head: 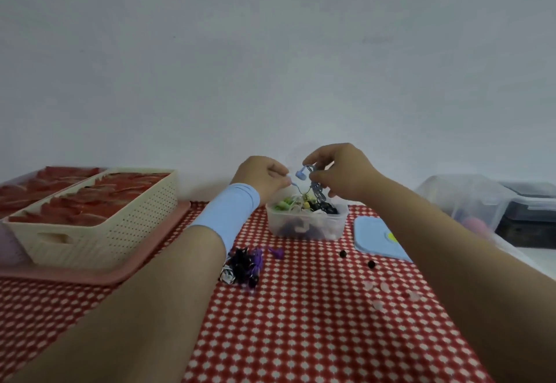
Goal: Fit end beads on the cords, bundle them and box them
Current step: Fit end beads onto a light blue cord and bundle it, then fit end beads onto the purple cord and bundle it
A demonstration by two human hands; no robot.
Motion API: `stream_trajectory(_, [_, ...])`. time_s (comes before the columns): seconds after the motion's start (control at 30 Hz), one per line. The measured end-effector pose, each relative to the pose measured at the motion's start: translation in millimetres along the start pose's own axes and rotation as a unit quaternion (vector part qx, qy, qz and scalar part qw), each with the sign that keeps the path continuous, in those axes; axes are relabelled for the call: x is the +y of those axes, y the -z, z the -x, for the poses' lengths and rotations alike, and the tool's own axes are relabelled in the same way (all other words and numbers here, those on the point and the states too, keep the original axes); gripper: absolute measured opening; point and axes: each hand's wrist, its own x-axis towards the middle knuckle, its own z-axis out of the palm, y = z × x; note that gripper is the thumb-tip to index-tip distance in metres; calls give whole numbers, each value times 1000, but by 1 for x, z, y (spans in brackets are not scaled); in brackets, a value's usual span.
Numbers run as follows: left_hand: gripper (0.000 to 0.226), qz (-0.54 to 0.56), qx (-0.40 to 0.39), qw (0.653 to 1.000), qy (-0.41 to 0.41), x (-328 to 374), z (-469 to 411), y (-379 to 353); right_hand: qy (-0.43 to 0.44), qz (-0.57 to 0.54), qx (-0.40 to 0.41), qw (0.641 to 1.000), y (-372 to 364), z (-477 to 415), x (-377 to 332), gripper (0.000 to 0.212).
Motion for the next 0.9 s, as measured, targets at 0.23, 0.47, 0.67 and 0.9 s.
stream_trajectory(0.23, [20,-154,-62,986,-2,-31,-20,-10,32,147,-53,987,-38,-41,20,23])
stream_trajectory(0.47, [29,-164,-66,984,-14,-47,-17,-8,29,164,-155,974,-51,-34,21,46])
stream_trajectory(0.67, [18,-168,-52,984,-26,-52,8,17,75,116,-62,988,-40,-19,7,31])
stream_trajectory(0.9, [22,-219,-203,954,20,-60,63,40,83,130,-258,954,-75,33,-32,39])
